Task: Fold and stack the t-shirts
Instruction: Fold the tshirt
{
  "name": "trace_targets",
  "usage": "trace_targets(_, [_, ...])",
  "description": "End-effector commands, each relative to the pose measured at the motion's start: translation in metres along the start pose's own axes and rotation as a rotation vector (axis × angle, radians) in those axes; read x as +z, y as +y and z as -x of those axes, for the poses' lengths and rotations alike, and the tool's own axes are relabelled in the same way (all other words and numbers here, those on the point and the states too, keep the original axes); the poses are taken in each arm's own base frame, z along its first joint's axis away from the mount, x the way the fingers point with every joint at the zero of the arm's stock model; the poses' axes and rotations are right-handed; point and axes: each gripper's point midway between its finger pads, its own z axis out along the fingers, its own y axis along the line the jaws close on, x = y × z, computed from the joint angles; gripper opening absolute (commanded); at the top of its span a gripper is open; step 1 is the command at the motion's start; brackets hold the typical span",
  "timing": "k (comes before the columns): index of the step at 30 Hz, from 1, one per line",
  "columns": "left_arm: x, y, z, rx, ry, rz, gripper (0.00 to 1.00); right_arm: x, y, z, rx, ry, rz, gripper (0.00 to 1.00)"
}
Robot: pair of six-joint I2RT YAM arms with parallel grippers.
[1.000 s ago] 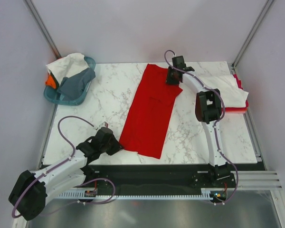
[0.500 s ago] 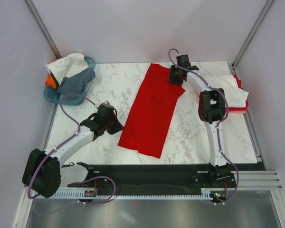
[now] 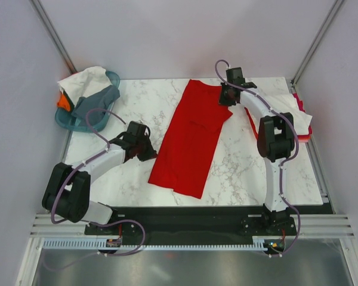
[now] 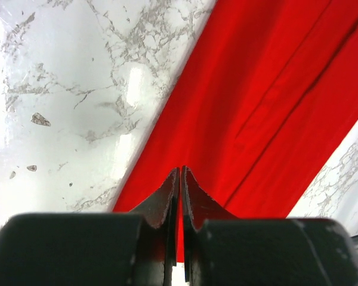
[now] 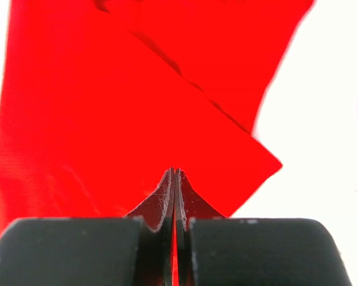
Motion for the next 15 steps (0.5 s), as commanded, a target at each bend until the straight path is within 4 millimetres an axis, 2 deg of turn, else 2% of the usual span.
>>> trace_targets(1, [0.001, -0.011, 0.007, 0.057, -0.009, -0.047, 0.09, -0.004, -0.020, -0.003, 0.005, -0.007, -0.096, 0.00])
trace_targets(3, [0.002, -0.008, 0.002, 0.064, 0.011, -0.049, 0.08, -0.001, -0.022, -0.004, 0.002, -0.003, -0.111, 0.00])
trace_targets(4, [0.003, -0.007, -0.001, 0.060, 0.022, -0.047, 0.08, 0.006, -0.028, -0.011, 0.003, 0.019, -0.131, 0.00])
trace_targets(6, [0.005, -0.004, -0.010, 0.057, 0.044, -0.046, 0.08, 0.010, -0.028, -0.009, 0.004, 0.020, -0.138, 0.00])
trace_targets(10, [0.011, -0.001, -0.024, 0.049, 0.074, -0.047, 0.07, 0.029, -0.034, -0.022, 0.014, 0.055, -0.152, 0.00])
trace_targets(15, [0.026, 0.004, -0.054, 0.043, 0.152, -0.033, 0.05, 0.045, -0.039, -0.031, 0.022, 0.076, -0.167, 0.00])
